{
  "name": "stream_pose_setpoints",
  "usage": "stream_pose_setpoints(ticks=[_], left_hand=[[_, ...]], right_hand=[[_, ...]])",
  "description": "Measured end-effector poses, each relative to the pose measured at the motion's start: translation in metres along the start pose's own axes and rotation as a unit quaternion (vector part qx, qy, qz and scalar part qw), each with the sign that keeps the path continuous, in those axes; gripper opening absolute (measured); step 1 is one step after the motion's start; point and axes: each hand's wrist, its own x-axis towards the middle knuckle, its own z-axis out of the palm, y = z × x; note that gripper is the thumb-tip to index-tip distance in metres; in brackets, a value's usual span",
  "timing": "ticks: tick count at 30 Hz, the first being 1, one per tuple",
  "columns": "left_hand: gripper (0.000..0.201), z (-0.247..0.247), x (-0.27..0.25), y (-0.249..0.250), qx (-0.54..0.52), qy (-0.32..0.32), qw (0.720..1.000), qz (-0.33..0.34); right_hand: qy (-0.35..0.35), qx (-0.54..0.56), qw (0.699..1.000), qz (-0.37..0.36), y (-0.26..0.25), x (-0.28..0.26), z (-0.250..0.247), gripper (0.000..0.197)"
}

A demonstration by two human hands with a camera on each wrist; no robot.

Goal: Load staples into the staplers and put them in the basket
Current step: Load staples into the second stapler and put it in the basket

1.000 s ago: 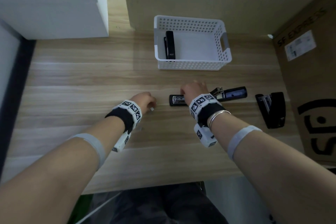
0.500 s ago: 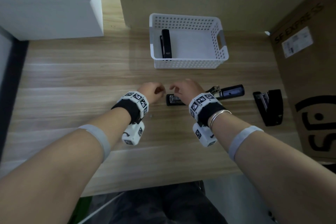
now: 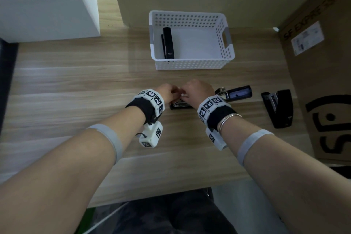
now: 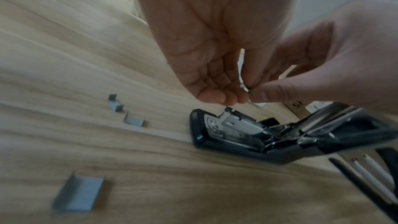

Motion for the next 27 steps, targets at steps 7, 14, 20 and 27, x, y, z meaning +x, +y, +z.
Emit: stream_pose_setpoints(ticks=[7, 14, 20, 27], left_hand=[[0.019, 0.009, -0.002, -0.012, 0.074, 0.023, 0.997, -0.003], [0.025, 0.008, -0.003, -0.015, 0.108, 0.016, 0.994, 0.006], [0.037, 0.003, -0.006, -0.011, 0.112, -0.012, 0.993, 0.019], [0.045, 0.004, -0.009, -0.012, 0.107, -0.008, 0.994, 0.015]], right_hand=[[-0.031, 0.049, 0.998, 0.034, 0.01, -0.002, 0.016, 0.02], [-0.023, 0.039, 0.999, 0.027, 0.008, 0.002, 0.019, 0.02], [-0.037, 0.056, 0.997, 0.048, 0.006, 0.011, 0.02, 0.023], [-0.072, 0.019, 0.995, 0.074, 0.003, 0.016, 0.018, 0.022]])
